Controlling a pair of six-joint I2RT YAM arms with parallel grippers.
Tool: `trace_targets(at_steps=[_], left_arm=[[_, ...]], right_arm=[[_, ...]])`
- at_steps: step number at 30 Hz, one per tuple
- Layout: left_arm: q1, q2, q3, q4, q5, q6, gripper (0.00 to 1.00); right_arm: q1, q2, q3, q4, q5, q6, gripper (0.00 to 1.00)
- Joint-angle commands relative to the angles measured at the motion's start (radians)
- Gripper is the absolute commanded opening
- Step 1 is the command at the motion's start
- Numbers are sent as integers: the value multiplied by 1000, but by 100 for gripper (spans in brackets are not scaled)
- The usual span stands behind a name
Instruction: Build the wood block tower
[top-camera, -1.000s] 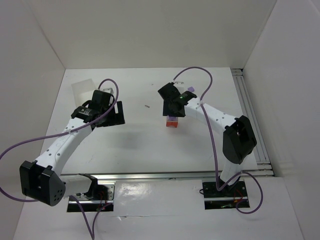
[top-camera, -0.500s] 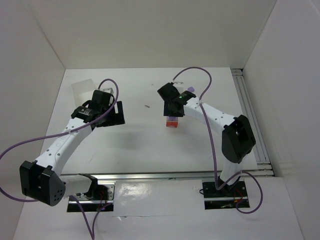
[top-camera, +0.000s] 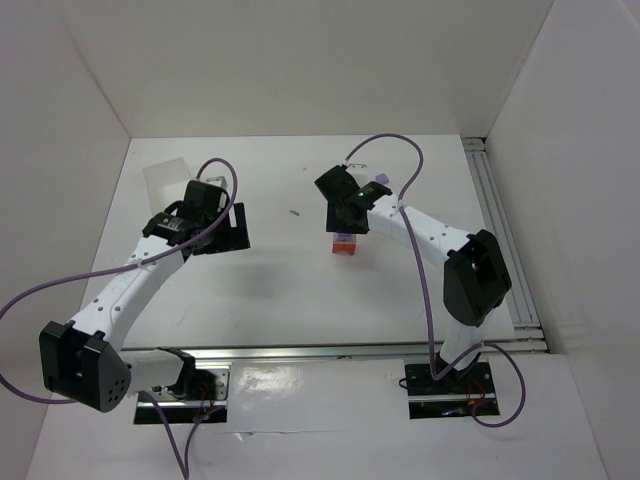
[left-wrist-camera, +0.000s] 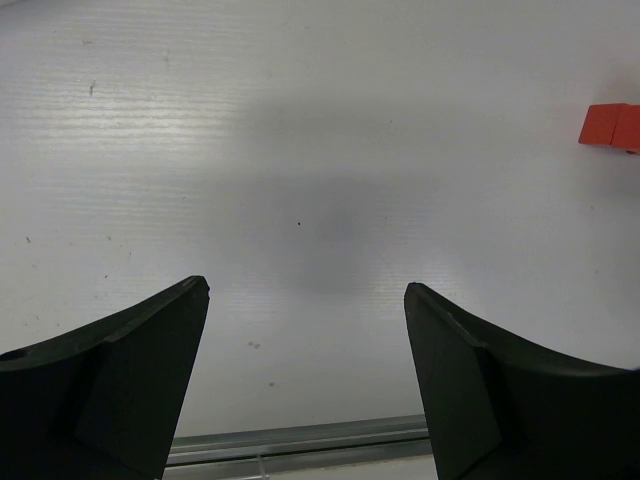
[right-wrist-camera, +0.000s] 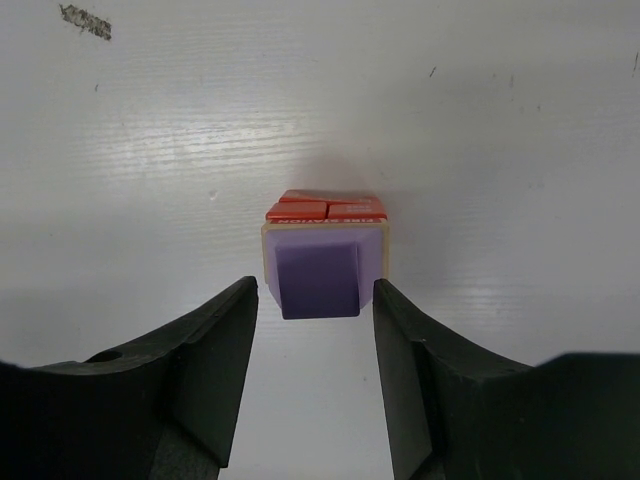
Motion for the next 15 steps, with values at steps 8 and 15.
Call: trace_targets(at_steps=[8, 15], left_arm=[[-3, -27, -2, 15, 10, 4, 92], [-3, -27, 7, 15, 10, 4, 92]], right_arm=[[10, 11, 48, -21, 32, 4, 52], [10, 11, 37, -21, 32, 4, 46]])
